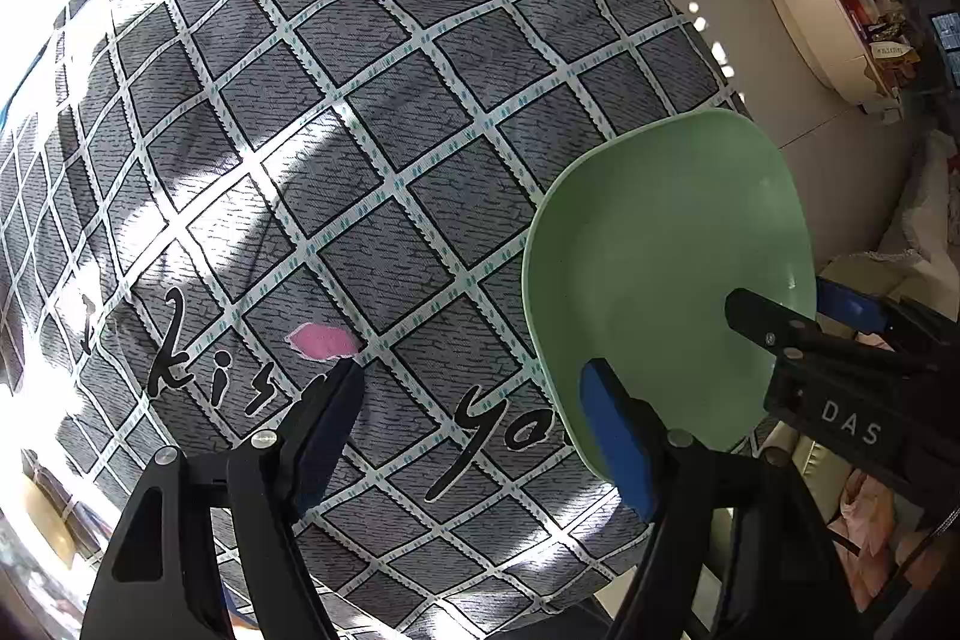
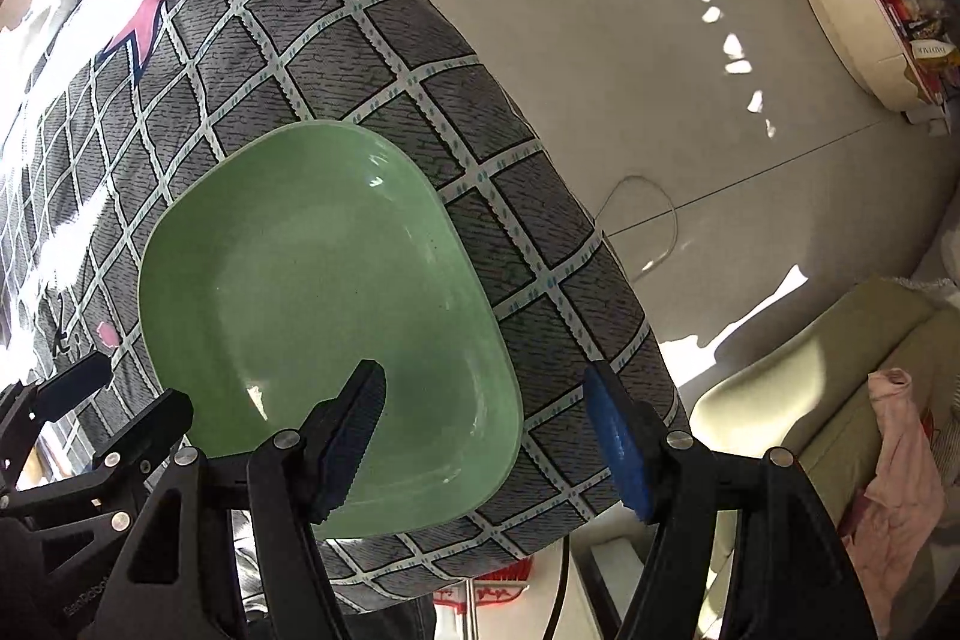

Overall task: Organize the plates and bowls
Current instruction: 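Release the blue plate and grasp the green square plate rim with the right tool, then carry the green plate and lower it onto the blue plate stack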

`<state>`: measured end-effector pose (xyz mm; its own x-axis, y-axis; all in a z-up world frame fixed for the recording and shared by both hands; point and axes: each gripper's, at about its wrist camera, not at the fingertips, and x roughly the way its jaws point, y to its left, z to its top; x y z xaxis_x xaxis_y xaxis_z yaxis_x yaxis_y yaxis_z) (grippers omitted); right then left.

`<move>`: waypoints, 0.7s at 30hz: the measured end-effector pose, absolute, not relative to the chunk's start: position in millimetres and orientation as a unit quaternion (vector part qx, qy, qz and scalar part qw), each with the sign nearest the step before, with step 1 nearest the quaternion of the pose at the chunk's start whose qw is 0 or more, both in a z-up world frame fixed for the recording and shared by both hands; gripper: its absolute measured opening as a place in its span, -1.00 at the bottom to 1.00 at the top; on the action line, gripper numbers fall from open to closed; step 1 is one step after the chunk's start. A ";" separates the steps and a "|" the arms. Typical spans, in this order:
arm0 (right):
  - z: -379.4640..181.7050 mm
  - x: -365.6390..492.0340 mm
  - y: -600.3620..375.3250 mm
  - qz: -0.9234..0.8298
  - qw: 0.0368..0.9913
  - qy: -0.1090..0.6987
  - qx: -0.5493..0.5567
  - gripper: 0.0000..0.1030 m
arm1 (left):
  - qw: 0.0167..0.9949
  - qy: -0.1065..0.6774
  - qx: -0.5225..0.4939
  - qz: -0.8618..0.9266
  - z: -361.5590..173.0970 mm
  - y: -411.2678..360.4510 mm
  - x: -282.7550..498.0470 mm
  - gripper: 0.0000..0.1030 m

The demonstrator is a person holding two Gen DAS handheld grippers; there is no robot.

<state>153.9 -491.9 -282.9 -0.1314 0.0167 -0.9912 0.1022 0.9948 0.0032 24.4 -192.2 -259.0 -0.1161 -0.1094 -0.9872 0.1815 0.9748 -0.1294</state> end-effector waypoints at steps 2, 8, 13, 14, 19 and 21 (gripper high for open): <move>-292.3 156.9 -492.5 -0.022 0.661 0.749 0.029 0.35 | 0.662 0.740 0.027 -0.115 -264.2 -198.1 27.2 0.51; -267.4 155.2 -476.7 0.008 0.666 0.745 0.022 -0.30 | 0.676 0.725 0.052 -0.123 -273.2 -228.2 36.5 0.50; -264.0 153.5 -454.3 0.050 0.650 0.757 0.040 -0.64 | 0.685 0.714 0.072 -0.128 -266.9 -223.1 36.4 0.20; -263.4 152.0 -445.6 0.051 0.649 0.758 0.021 -0.64 | 0.686 0.713 0.068 -0.128 -264.7 -216.6 35.9 0.11; -264.1 140.6 -412.3 0.080 0.633 0.770 0.028 -0.64 | 0.684 0.722 0.028 -0.102 -261.7 -171.8 32.9 -0.14; -265.5 135.7 -393.9 0.095 0.625 0.774 0.032 -0.64 | 0.683 0.724 0.021 -0.088 -261.3 -152.9 25.6 -0.15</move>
